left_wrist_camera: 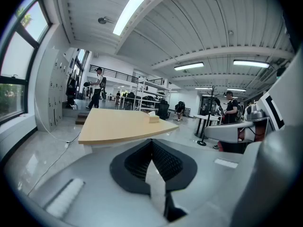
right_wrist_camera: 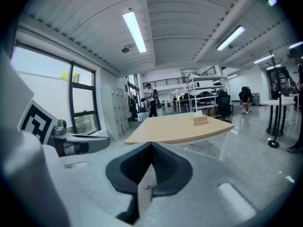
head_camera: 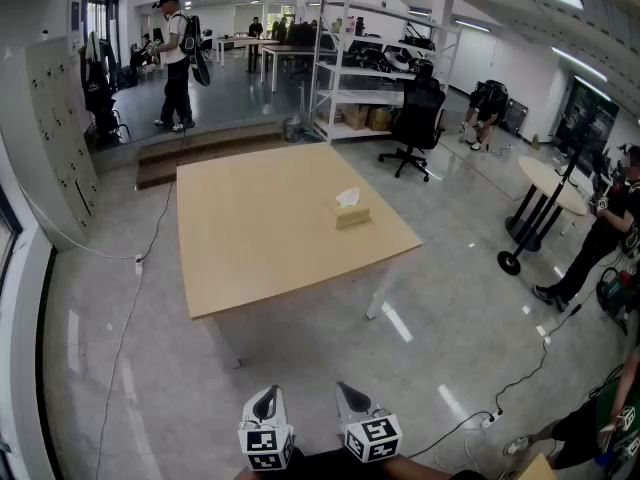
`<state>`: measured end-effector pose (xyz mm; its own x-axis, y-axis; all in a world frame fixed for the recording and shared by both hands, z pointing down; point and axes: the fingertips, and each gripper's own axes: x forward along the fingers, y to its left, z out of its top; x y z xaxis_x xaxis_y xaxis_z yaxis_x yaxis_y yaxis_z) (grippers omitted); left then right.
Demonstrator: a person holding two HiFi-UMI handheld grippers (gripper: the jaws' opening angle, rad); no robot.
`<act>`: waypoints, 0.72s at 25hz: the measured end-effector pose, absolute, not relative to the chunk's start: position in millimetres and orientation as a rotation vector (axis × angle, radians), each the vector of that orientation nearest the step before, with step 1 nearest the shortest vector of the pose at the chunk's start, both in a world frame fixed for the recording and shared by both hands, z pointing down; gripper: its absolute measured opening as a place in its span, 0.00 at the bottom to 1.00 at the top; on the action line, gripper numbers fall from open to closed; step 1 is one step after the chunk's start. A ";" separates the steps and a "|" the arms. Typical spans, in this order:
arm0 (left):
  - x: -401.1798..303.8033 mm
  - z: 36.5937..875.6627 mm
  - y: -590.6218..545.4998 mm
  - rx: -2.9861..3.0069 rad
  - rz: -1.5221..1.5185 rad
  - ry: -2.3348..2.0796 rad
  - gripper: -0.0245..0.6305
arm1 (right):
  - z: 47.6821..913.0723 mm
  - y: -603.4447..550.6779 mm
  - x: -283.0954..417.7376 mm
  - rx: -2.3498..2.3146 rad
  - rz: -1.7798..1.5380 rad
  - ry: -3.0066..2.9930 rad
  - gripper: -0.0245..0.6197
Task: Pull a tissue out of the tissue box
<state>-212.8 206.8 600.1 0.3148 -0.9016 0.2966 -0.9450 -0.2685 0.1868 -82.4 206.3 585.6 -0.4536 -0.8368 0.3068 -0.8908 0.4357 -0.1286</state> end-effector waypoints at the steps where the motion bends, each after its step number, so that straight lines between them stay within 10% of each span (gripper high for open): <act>1: -212.4 600.2 206.3 2.259 0.185 -1.658 0.07 | 586.1 205.8 -81.3 1.518 0.405 -2.489 0.02; 18: -201.7 598.4 199.8 2.268 0.190 -1.661 0.07 | 586.1 198.4 -67.6 1.527 0.442 -2.500 0.02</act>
